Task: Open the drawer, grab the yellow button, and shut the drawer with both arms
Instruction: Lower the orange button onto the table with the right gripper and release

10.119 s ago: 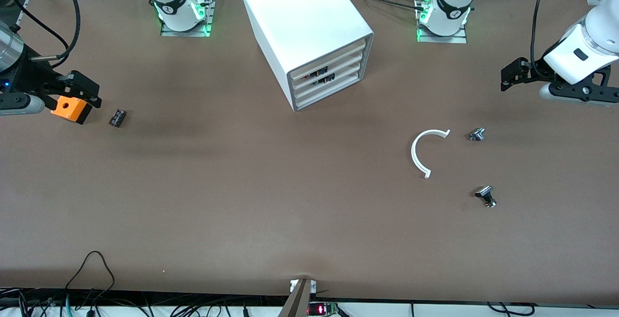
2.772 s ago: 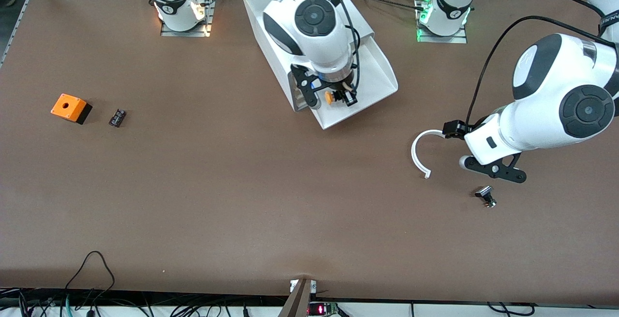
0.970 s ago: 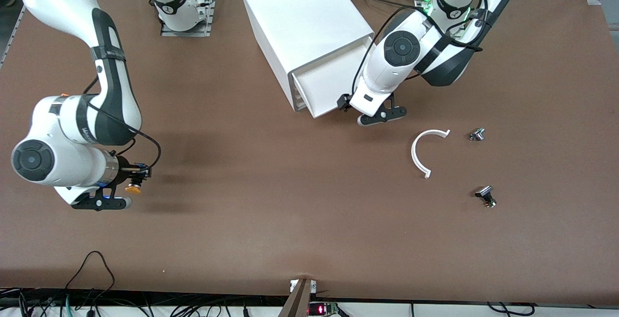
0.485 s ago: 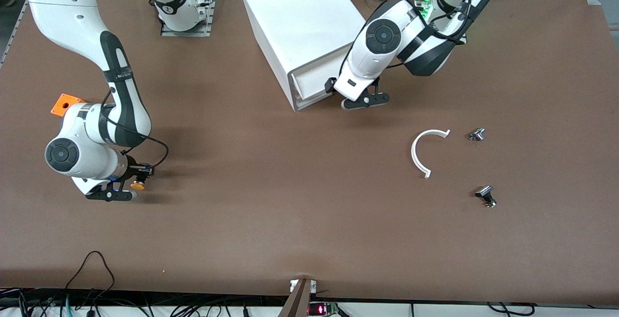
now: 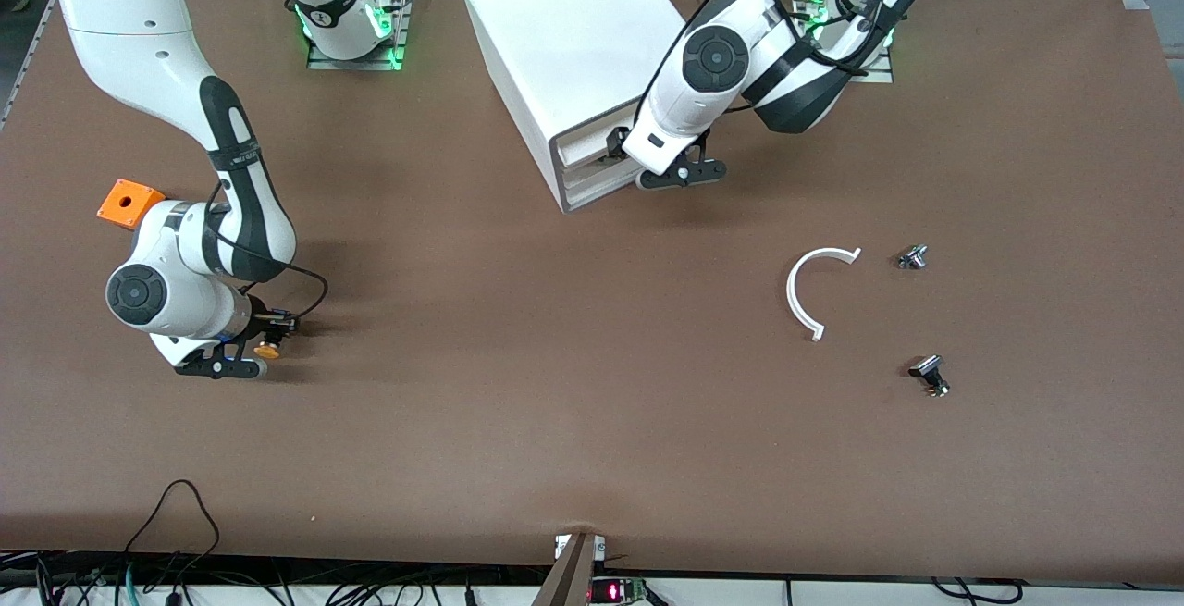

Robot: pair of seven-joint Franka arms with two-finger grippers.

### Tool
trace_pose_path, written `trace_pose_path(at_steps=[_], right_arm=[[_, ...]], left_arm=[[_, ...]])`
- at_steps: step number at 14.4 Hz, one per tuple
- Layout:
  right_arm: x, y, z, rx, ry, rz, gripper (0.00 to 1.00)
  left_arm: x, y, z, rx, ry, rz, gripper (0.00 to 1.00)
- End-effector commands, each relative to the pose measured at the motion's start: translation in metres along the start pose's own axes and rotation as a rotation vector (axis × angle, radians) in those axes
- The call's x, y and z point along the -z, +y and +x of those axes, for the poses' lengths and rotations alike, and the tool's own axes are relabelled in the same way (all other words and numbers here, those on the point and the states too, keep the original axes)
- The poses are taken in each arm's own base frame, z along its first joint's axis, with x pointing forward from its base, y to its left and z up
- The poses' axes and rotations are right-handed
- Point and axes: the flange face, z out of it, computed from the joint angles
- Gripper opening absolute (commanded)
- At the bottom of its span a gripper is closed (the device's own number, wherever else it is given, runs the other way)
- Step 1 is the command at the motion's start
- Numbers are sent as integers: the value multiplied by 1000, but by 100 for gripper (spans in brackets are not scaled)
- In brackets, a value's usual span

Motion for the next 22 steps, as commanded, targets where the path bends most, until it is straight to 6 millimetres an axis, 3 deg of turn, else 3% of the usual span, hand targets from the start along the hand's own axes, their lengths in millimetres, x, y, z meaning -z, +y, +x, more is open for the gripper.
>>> trace_pose_path(at_steps=[1, 4, 8, 10, 13, 17, 19, 22], right_arm=[[7, 3, 1, 6, 17, 10, 78], [30, -3, 11, 12, 57, 13, 98], [60, -9, 16, 17, 99, 20, 98], [87, -14, 13, 9, 106, 31, 98], [146, -25, -2, -8, 98, 49, 98], [222, -21, -28, 2, 111, 71, 99], [250, -19, -39, 14, 127, 80, 99], [288, -22, -60, 23, 127, 88, 99]], left_arm=[[-2, 3, -20, 4, -16, 9, 100], [-4, 5, -22, 5, -27, 6, 100], [-5, 8, -28, 0, -38, 2, 100], [-5, 8, -29, -2, -41, 3, 100], [-6, 8, -30, -3, -43, 6, 100], [0, 7, -24, -11, -37, -3, 100], [15, 6, -13, 1, -6, -18, 100], [69, -14, 25, 21, 40, 31, 100]])
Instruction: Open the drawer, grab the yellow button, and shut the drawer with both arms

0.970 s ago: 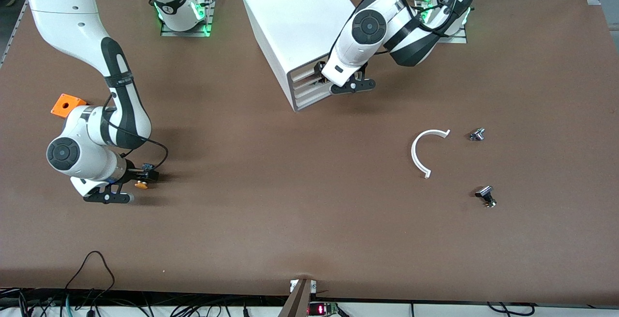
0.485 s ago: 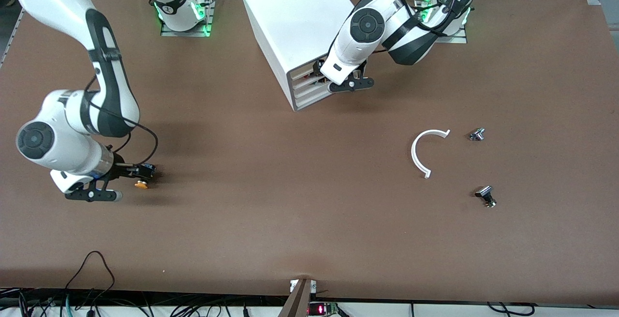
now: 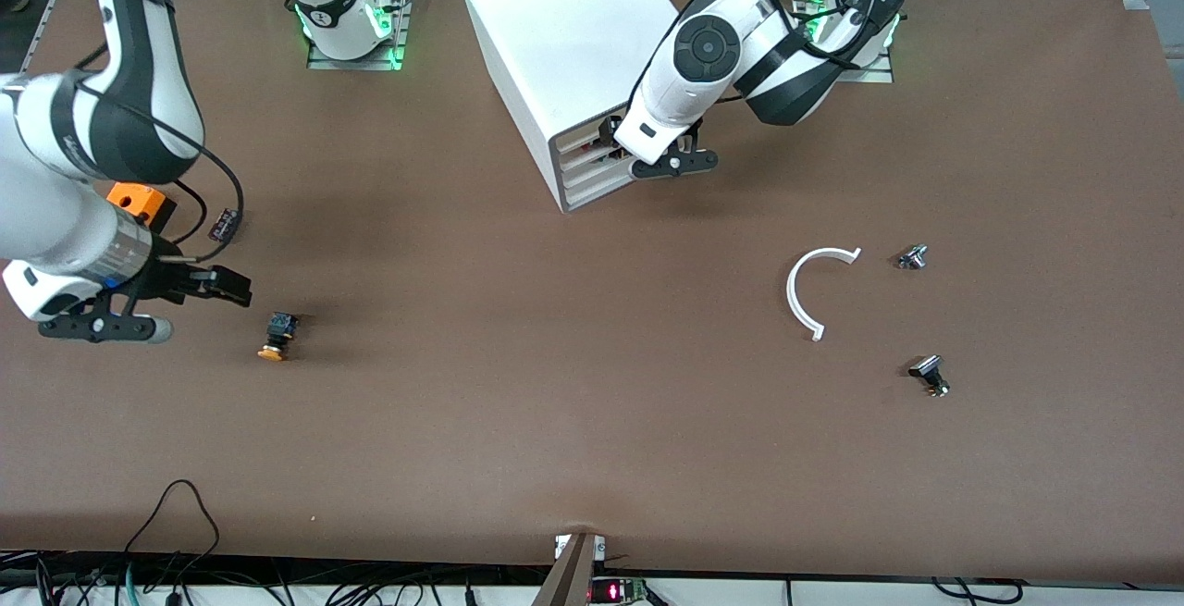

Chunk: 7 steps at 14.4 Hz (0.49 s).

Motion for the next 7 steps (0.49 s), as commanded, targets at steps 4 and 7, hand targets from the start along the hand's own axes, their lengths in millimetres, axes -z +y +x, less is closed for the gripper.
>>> trace_pose_path(at_steps=[4, 7], right_arm=[[98, -15, -36, 29, -40, 6, 99], [144, -17, -57, 57, -58, -30, 99]], left_arm=[[108, -49, 64, -38, 83, 92, 100], [155, -97, 102, -89, 76, 86, 100]])
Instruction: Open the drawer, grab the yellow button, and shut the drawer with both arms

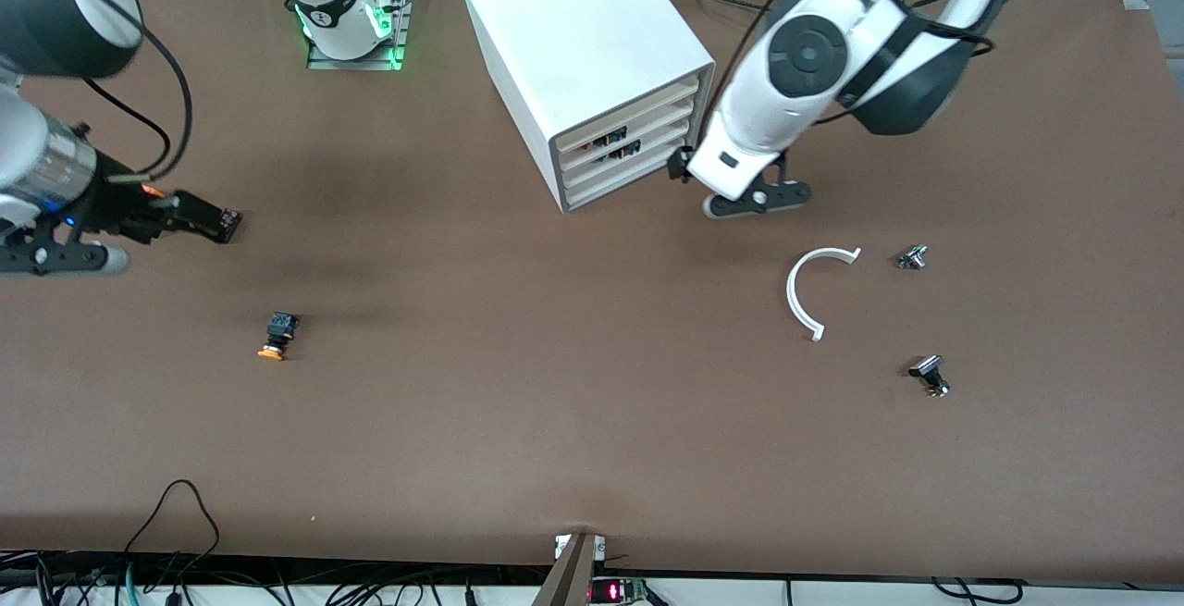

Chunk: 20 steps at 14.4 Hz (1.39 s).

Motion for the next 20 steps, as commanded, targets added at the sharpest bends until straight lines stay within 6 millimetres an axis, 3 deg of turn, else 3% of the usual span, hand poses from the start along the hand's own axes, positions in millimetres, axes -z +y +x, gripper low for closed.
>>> trace_pose_path(at_steps=[1, 3, 6, 8, 10, 15, 19, 20], right_arm=[[40, 0, -23, -1, -18, -40, 99], [64, 0, -35, -1, -9, -39, 99], [100, -2, -71, -129, -1, -28, 99], [107, -1, -86, -129, 7, -22, 99], [104, 3, -101, -130, 9, -12, 99], [84, 11, -122, -129, 85, 12, 99], [85, 18, -118, -144, 87, 10, 99], [84, 18, -118, -143, 81, 10, 99]], left_arm=[[48, -53, 32, -80, 3, 0, 100], [72, -91, 51, -116, -1, -7, 100], [109, -128, 63, -208, 25, -18, 100], [121, -144, 64, -313, 51, -6, 100], [136, -159, 70, -313, 78, -19, 100], [143, -188, 78, -357, 102, 48, 100], [154, -214, 57, -335, 128, 99, 100], [150, -229, 52, -307, 114, 72, 100]])
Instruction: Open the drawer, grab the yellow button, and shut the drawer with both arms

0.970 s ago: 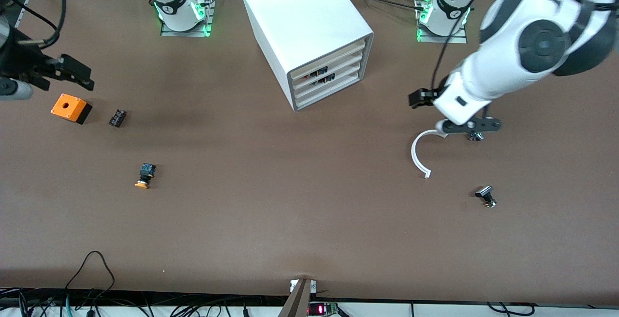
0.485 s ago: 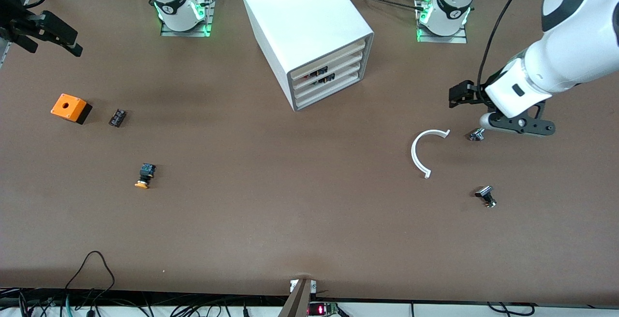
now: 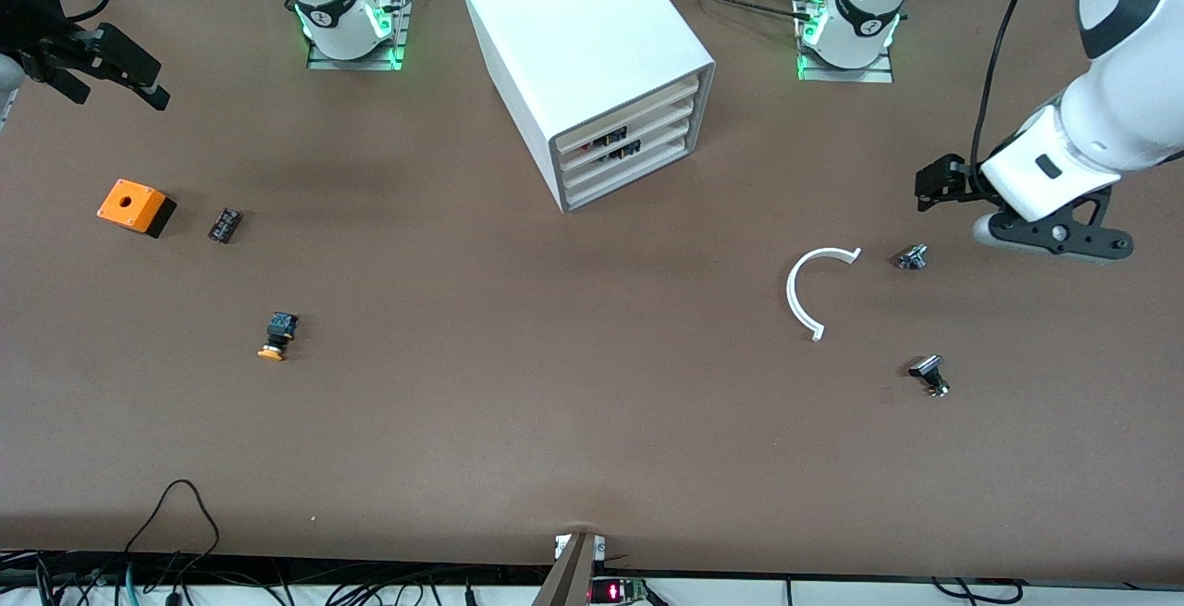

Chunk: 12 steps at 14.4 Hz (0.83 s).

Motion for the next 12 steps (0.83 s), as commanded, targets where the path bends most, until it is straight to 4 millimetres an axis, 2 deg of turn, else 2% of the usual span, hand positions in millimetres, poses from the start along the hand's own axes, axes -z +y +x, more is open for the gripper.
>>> trace_pose_path(at_steps=[1, 3, 5, 7, 11, 12], right_arm=[[0, 2, -5, -1, 3, -10, 99], [-4, 2, -4, -1, -5, -14, 99], [-6, 0, -2, 3, -7, -12, 99], [-9, -1, 1, 3, -10, -9, 99], [-10, 0, 2, 0, -9, -4, 99], [-10, 0, 2, 0, -8, -4, 99]], left_arm=[[0, -17, -39, 28, 7, -52, 100], [1, -34, -46, 14, 78, -53, 100], [1, -32, -51, -35, 104, -47, 100], [1, -42, -50, 13, 107, -52, 100], [8, -31, -45, -10, 114, -47, 100], [5, -30, -41, -12, 108, -45, 100]])
